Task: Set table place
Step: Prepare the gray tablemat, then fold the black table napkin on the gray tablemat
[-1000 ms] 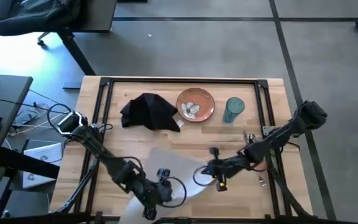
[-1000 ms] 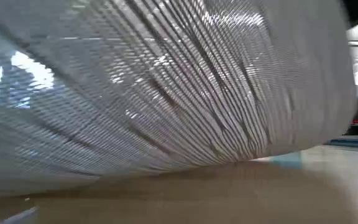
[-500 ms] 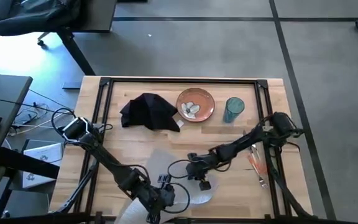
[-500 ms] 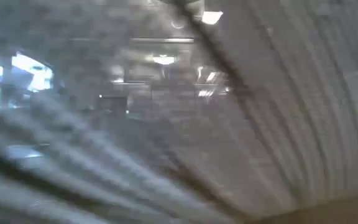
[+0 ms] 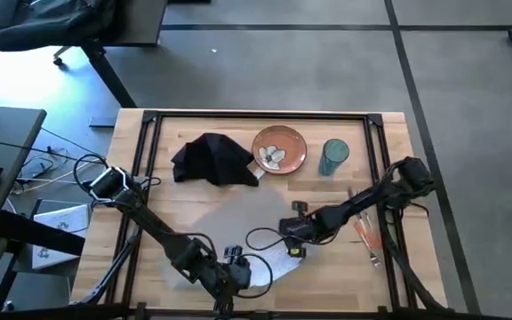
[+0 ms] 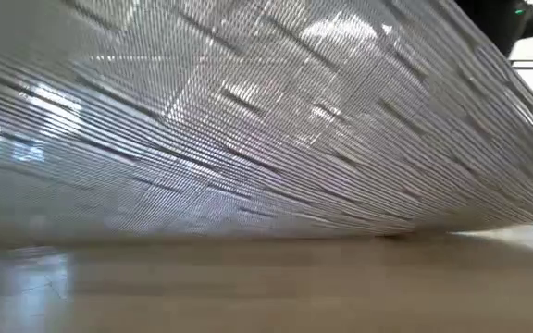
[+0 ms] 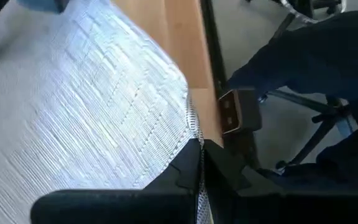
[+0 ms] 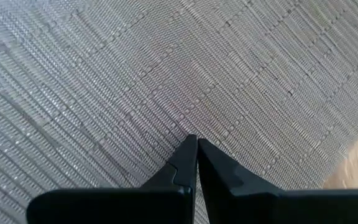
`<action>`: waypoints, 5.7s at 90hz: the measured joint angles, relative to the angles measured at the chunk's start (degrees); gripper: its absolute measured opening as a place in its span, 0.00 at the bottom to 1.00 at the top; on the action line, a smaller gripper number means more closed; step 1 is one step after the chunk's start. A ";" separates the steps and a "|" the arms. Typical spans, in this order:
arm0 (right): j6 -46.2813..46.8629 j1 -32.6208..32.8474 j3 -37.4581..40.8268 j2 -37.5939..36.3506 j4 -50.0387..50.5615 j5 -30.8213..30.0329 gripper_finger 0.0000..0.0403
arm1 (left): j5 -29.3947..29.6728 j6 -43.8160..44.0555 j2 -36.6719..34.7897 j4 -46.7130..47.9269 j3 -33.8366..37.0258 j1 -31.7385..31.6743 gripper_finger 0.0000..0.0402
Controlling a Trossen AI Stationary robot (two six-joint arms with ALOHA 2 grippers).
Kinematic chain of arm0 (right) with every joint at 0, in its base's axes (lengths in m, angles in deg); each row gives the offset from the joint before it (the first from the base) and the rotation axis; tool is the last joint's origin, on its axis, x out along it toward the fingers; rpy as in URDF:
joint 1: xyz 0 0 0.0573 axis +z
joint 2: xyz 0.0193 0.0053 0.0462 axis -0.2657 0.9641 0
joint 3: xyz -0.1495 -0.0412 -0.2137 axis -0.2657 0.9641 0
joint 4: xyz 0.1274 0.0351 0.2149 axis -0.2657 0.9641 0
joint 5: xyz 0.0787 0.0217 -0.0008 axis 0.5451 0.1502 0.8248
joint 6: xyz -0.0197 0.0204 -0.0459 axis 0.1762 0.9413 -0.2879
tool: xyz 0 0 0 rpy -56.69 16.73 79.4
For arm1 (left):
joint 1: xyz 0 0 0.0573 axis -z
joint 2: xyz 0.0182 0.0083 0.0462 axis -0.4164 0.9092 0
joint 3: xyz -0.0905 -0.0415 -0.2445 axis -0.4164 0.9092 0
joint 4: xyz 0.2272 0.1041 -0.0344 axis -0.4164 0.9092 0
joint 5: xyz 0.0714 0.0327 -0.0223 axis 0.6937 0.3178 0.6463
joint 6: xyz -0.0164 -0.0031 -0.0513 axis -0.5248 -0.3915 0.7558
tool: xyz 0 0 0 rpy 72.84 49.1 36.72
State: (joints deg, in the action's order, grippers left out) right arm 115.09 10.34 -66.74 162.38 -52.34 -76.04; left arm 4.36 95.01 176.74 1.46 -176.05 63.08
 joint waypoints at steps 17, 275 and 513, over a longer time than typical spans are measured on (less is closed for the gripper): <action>9.34 5.73 0.04 -0.21 3.54 -0.94 0.00 | 0.27 -0.08 0.00 0.27 0.00 -0.80 0.00; 25.92 9.58 4.58 -8.07 7.25 6.59 0.00 | 11.87 14.03 -7.51 5.91 28.98 1.50 0.29; -20.91 -5.88 14.18 -15.80 -32.78 -10.92 0.53 | 16.05 -14.03 -27.70 22.18 27.73 -23.72 0.01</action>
State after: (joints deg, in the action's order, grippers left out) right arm 94.18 4.47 -52.55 146.58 -85.12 -86.97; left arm 20.41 80.98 149.04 23.63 -148.32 39.36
